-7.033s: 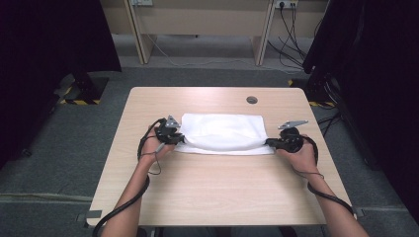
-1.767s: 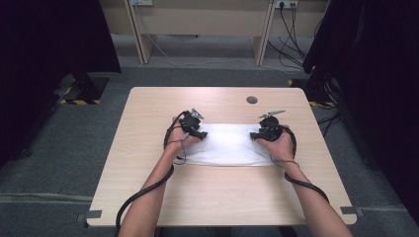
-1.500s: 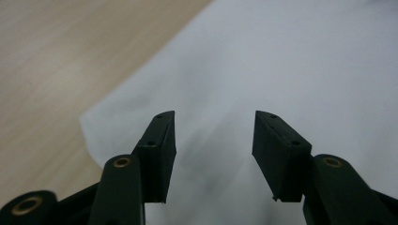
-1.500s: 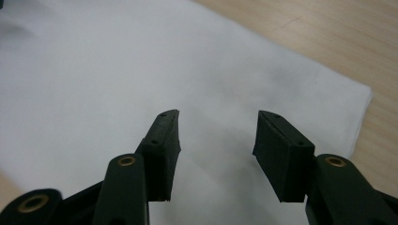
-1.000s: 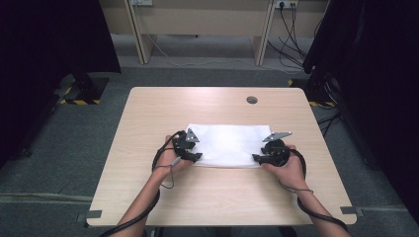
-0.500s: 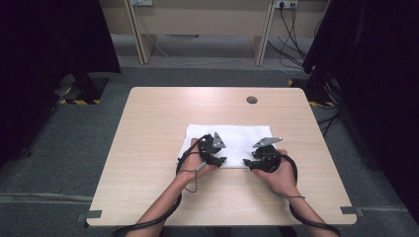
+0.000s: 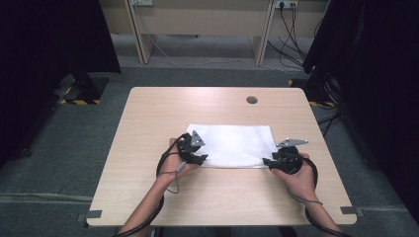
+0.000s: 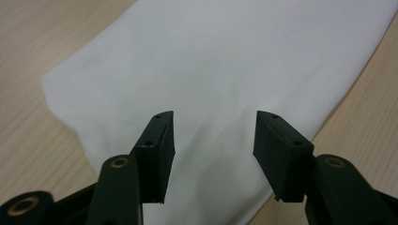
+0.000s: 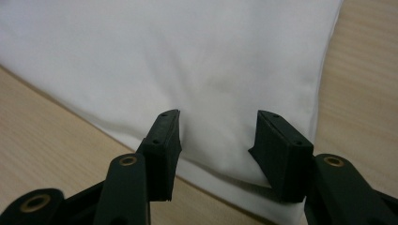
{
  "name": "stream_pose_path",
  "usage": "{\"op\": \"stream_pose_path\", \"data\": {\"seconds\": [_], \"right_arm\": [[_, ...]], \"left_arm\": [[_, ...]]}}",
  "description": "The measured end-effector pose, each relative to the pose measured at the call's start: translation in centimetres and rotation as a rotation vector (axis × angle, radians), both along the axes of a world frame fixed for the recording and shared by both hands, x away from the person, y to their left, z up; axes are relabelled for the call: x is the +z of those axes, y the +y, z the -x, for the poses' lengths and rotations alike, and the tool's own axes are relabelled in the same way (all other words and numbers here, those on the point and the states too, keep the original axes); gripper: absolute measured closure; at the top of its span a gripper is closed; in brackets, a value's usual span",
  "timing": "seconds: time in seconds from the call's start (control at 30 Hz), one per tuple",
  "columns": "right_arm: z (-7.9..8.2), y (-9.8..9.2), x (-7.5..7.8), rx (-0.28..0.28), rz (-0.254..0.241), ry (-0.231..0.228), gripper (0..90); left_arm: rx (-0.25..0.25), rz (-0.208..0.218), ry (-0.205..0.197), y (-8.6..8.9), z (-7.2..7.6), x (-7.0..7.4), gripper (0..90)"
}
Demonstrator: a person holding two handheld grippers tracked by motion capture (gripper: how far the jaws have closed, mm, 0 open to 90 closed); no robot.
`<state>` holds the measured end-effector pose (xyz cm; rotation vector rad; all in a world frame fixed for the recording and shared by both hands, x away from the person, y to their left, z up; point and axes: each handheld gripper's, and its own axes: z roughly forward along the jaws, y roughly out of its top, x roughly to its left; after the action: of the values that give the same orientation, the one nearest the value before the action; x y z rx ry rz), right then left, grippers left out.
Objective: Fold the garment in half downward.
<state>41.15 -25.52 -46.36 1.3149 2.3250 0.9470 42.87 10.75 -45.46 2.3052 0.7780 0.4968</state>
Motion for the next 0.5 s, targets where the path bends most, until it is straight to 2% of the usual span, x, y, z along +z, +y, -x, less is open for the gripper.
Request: {"op": "stream_pose_path", "data": {"seconds": [0.07,0.17,0.2,0.23,0.27,0.3,0.33,0.37,0.5], "right_arm": [[0.2,-0.2,-0.2,0.013,0.016,-0.022,51.4],[0.2,-0.1,-0.1,0.017,0.02,-0.014,51.1],[0.2,-0.2,-0.1,0.018,0.015,-0.01,51.1],[0.2,-0.2,-0.1,0.018,0.015,-0.01,51.1],[0.2,-0.3,-0.1,0.016,0.008,-0.007,51.1],[0.2,-0.3,-0.1,0.016,0.008,-0.007,51.1],[0.6,-0.2,-0.3,0.022,0.037,-0.035,51.1],[0.6,-0.2,-0.3,0.022,0.037,-0.035,53.8],[0.8,-0.4,-0.3,0.023,0.043,-0.041,53.8]], "left_arm": [[0.02,-0.01,0.006,0.9,0.3,-0.4,47.9],[0.043,-0.003,0.022,1.8,0.5,-0.9,47.9],[0.055,0.026,0.031,2.1,0.7,-1.2,48.1],[0.055,0.026,0.031,2.1,0.7,-1.2,48.1],[0.073,0.045,0.038,2.5,0.8,-1.3,48.1],[0.073,0.045,0.038,2.5,0.8,-1.3,48.0],[0.073,0.045,0.038,2.5,0.8,-1.3,48.0],[0.073,0.045,0.038,2.5,0.8,-1.3,48.0],[0.077,0.053,0.046,2.5,1.0,-1.4,48.5]]}}
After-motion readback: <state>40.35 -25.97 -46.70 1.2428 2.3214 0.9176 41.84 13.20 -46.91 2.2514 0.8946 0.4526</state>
